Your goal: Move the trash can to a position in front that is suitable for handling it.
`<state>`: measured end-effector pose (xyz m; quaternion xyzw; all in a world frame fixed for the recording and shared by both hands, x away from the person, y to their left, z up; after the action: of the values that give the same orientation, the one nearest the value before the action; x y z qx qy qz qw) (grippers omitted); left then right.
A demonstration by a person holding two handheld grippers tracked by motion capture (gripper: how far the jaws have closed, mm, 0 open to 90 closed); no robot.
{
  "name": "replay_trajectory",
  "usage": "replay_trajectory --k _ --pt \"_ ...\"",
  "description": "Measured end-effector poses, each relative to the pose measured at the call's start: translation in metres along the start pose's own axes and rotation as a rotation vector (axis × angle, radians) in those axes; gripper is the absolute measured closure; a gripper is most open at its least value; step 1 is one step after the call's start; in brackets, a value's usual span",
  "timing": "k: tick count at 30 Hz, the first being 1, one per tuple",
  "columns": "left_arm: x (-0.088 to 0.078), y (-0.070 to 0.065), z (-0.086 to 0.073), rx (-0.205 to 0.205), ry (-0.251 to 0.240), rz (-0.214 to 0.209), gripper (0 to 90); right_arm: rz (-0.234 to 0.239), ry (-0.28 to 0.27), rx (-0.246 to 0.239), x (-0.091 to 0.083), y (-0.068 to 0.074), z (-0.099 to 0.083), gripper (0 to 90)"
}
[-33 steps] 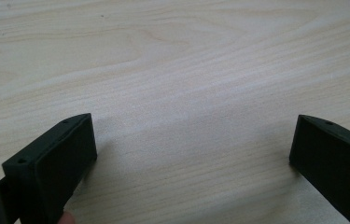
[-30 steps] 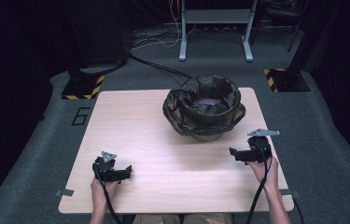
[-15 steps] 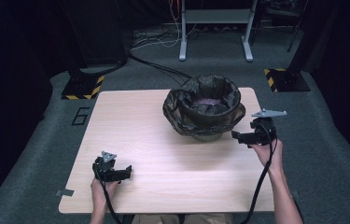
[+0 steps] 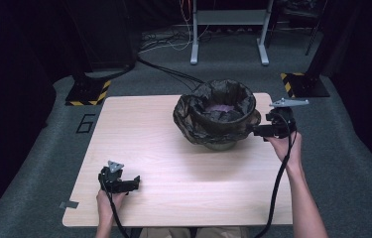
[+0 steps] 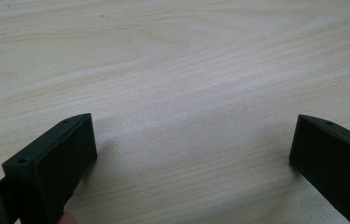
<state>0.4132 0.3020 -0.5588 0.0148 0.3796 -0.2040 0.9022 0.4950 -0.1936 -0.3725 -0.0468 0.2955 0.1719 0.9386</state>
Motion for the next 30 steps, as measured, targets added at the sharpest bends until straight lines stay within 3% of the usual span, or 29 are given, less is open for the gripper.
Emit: replay_trajectory --k 7,14,17,19,24,30 --pt "0.000 0.000 0.000 0.000 0.000 0.000 0.1 0.002 -0.009 0.007 0.002 -0.002 0.020 11.7" --pt "0.000 0.000 0.000 0.000 0.000 0.000 0.1 -0.021 0.009 0.032 0.020 -0.012 0.035 14.5" --pt "0.000 0.000 0.000 0.000 0.000 0.000 0.1 -0.040 0.025 0.051 0.031 -0.020 0.041 27.3" --pt "0.000 0.000 0.000 0.000 0.000 0.000 0.1 -0.045 0.030 0.063 0.035 -0.022 0.042 28.8" --pt "0.000 0.000 0.000 0.000 0.000 0.000 0.1 -0.060 0.057 0.106 0.054 -0.031 0.044 43.1" --pt "0.000 0.000 0.000 0.001 0.001 -0.001 0.1 -0.037 0.076 0.143 0.068 -0.032 0.044 53.4"
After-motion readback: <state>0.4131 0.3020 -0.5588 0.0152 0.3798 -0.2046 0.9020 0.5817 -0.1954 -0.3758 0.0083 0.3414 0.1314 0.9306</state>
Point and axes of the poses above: each handheld gripper's, and its own axes: x roughly forward along the jaws, z roughly out of its top, y roughly to its left, the point moved 4 cm from there along x, roughly forward along the jaws, and after that the axes turned 10 degrees about -z, right-handed, at the moved point
